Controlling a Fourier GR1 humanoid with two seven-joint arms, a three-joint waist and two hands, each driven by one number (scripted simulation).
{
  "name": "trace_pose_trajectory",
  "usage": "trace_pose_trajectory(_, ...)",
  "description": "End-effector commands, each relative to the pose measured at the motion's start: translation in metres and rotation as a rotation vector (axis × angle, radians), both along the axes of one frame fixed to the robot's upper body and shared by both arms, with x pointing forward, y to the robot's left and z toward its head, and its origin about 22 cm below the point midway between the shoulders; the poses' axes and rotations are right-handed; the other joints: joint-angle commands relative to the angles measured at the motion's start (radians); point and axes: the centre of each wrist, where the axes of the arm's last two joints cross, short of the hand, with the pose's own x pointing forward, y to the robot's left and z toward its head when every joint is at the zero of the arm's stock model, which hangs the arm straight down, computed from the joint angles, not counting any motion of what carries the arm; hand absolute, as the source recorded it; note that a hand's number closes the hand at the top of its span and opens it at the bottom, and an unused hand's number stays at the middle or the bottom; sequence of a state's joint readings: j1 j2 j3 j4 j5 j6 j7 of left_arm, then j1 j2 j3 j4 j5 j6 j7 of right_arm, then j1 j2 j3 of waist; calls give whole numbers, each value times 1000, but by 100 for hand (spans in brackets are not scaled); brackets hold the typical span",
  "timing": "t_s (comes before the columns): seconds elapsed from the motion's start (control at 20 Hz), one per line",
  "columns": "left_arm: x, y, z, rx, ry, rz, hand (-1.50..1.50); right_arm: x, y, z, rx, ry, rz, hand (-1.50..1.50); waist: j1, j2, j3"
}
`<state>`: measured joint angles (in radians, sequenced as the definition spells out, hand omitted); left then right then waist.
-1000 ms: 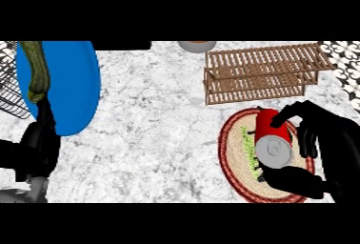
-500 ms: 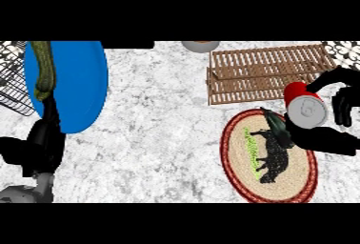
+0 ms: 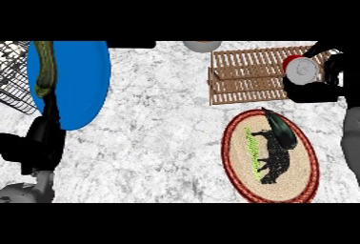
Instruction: Pick the can from the placemat and place it in the tiered shelf
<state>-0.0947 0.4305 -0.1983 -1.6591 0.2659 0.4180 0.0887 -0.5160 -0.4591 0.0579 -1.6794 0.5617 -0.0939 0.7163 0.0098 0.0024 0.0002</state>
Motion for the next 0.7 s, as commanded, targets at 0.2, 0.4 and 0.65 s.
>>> trace_pose_trajectory(0.2,-1,3,10,-15,-4,-17,0,57,-11,-39,12,-67,-34,150,13,2,0)
trace_pose_trajectory(0.4,-8,-8,-17,12,12,-14,0,66,-27,-63,20,-79,-3,150,4,1,0)
trace_pose_trajectory(0.65,-2,7,-6,-9,11,-12,0,90,-21,-62,10,-39,-21,150,1,0,0)
